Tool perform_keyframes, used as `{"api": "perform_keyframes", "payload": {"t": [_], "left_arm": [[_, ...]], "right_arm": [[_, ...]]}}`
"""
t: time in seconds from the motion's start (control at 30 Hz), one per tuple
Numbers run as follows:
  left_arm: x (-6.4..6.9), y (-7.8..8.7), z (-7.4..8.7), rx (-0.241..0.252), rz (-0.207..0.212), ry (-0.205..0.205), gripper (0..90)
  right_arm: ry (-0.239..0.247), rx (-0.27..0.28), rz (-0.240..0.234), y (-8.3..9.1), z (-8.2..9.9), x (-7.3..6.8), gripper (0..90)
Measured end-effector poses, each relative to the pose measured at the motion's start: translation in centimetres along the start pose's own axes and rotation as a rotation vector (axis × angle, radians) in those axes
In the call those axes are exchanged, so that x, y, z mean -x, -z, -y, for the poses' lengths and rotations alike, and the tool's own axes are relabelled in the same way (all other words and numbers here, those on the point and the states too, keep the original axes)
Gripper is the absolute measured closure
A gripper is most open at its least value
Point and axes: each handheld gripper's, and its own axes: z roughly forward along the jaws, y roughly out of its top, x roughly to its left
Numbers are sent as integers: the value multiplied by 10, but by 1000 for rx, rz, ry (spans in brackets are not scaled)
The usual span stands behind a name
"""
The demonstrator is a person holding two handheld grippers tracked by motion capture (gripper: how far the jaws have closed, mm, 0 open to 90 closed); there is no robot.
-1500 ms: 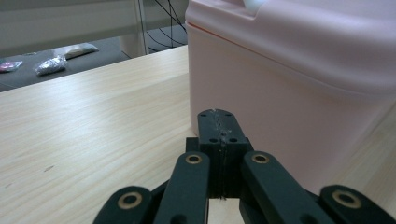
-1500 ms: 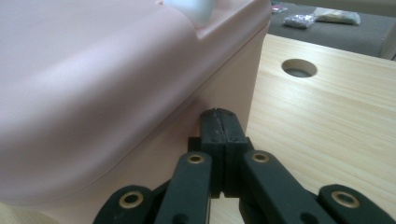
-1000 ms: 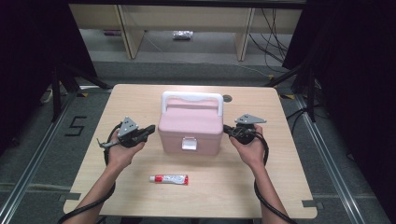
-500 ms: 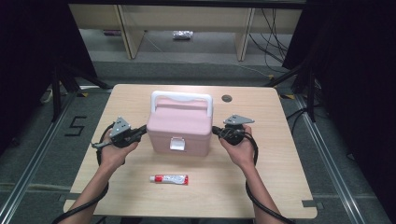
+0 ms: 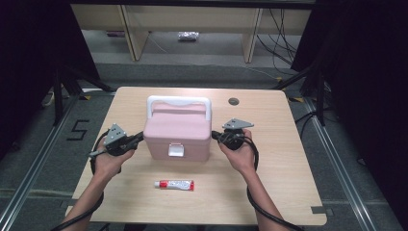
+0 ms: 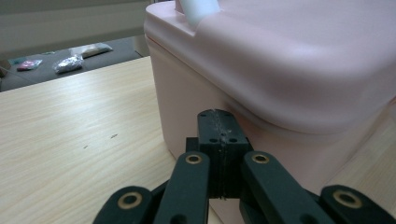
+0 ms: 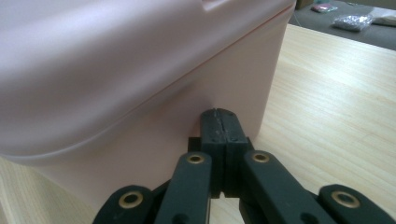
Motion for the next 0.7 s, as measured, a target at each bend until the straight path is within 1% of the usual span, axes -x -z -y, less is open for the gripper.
{"api": "perform_keyframes", "payload": {"t": [0.03,0.07,0.1,0.13,0.17,0.2,0.23,0.27,0.33,0.37,0.43,0.5,0.53,0.57,0.6,0.63,0.67,0.7], "left_arm": [[-1,2,0,-9,-7,-2,899],[-1,2,0,-9,-7,-2,899],[-1,3,0,-11,-8,-4,899],[-2,3,0,-9,-6,-4,899],[-2,4,0,-10,-9,-3,899],[-2,4,0,-13,-9,-5,899],[-2,5,0,-15,-10,-5,899],[-2,5,1,-12,-10,-2,899],[-2,5,1,-10,-10,-2,899],[-2,6,2,-10,-10,-2,899],[-2,6,2,-5,-8,0,899],[-2,6,3,-1,-4,5,898],[-2,7,3,5,-11,10,897],[-2,7,3,5,-11,10,894],[-3,7,3,25,-16,18,883],[-4,9,3,25,-30,21,871],[-6,11,4,35,-38,32,863],[-8,12,4,42,-46,40,851]], "right_arm": [[-13,11,-9,-2,0,-2,900],[-24,3,-11,-1,0,-3,900],[-8,7,-1,-2,0,-3,900],[-8,7,-1,-2,0,-3,900],[11,11,-16,-3,0,-2,900],[-14,7,-7,-2,0,-6,900],[-4,5,-7,-2,0,-5,900],[-5,4,-22,-3,0,-5,900],[-1,3,-20,-3,0,-5,900],[13,4,-21,-3,0,-4,900],[5,0,-9,-2,0,-5,900],[5,1,-17,-2,0,-5,900],[-16,1,-18,-1,1,-7,900],[-16,1,-18,-1,1,-7,900],[4,-6,3,2,1,-7,888],[-24,4,10,2,2,-8,876],[-12,5,16,5,3,-6,861],[-20,5,31,9,4,-5,850]]}}
